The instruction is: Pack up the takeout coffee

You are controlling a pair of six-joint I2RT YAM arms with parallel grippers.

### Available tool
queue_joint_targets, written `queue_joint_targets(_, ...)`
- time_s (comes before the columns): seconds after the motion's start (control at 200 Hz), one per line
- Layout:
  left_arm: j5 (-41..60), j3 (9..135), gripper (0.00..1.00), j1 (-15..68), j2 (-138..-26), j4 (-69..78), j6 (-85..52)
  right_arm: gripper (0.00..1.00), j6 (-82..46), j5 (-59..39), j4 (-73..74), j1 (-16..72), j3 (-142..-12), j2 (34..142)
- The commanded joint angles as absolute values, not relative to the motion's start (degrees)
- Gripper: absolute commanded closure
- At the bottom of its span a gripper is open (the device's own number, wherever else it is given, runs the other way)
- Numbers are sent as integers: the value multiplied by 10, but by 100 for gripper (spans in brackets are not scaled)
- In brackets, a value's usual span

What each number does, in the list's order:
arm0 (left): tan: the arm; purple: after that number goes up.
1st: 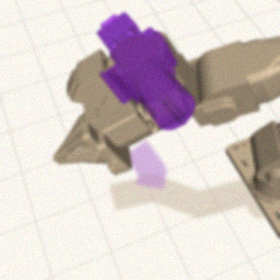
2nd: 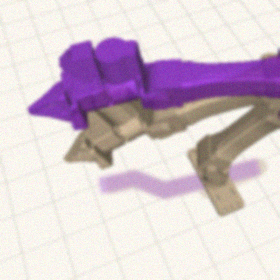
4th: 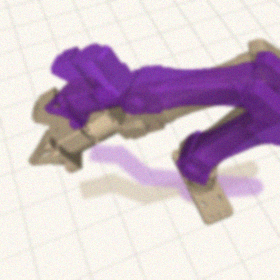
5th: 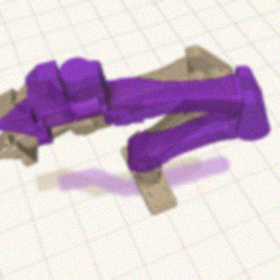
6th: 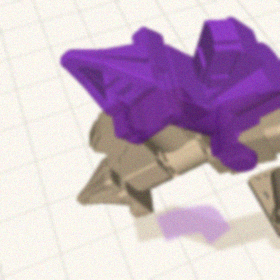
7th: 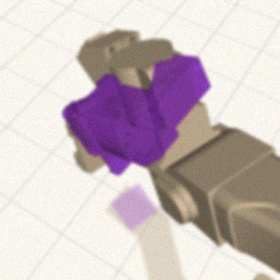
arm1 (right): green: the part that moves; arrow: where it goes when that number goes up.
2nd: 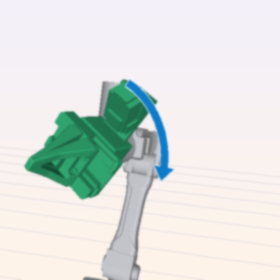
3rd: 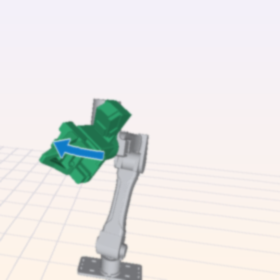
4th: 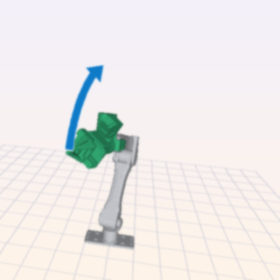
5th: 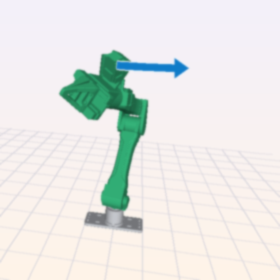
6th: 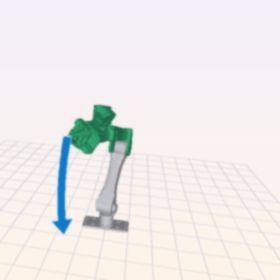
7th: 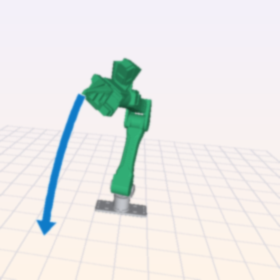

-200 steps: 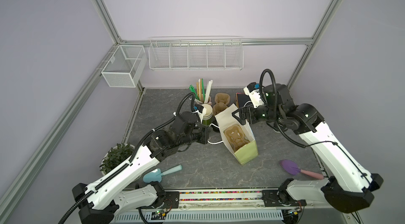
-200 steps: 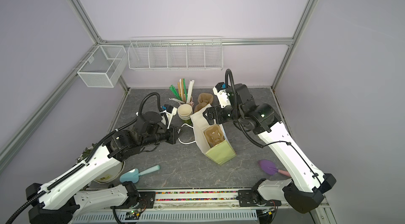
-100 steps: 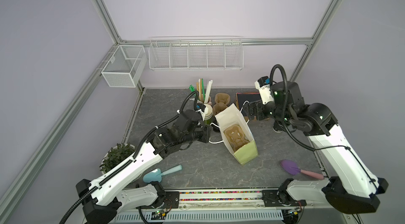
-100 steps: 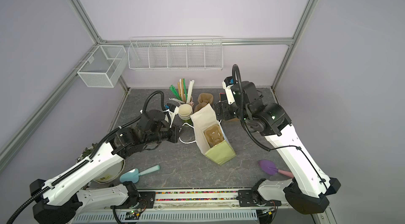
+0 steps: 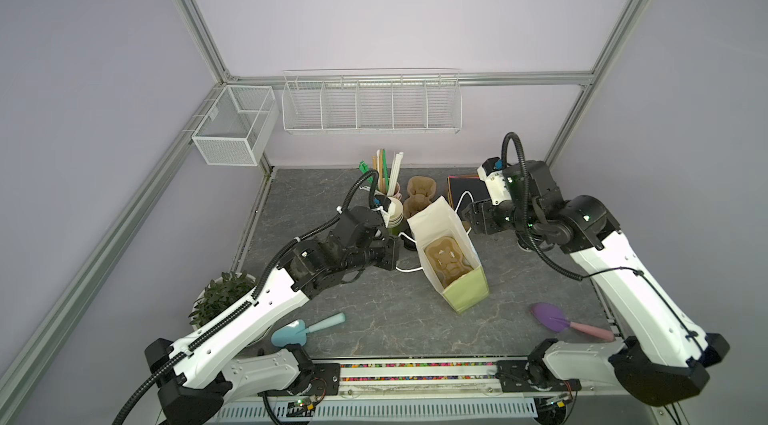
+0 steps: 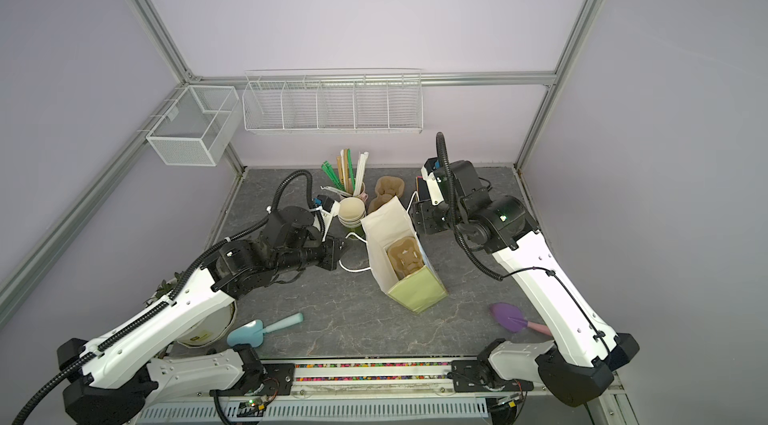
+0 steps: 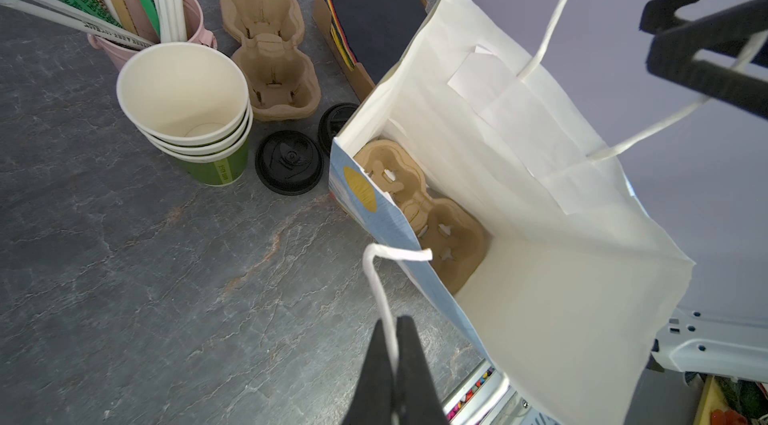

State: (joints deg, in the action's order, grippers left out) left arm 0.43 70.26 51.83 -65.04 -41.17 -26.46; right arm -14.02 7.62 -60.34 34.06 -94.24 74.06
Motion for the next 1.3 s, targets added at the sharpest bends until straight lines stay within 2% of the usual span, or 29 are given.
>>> queue_joint_targets(0.0, -5, 710, 100, 521, -645, -426, -255, 39, -141, 52, -577, 323, -925, 715)
queue_joint_targets(0.16, -6, 709, 100, 521, -646, -424, -255, 57, -139, 30, -558, 299, -900, 707)
queue_joint_targets(0.27, -13, 708, 100, 521, -645, -424, -255, 65, -145, 19, -553, 284, -884, 699)
queue_joint_targets(0.49, -22, 708, 100, 521, -646, -424, -251, 72, -156, 0, -520, 250, -846, 676)
queue_joint_targets(0.665, -29, 712, 100, 521, -647, -424, -244, 85, -170, -15, -507, 229, -819, 659)
queue_joint_targets(0.84, -33, 709, 100, 520, -645, -421, -240, 93, -179, -24, -493, 216, -787, 647)
queue_joint_targets(1.294, -12, 617, 100, 494, -622, -355, -257, 93, -206, -52, -447, 205, -677, 621)
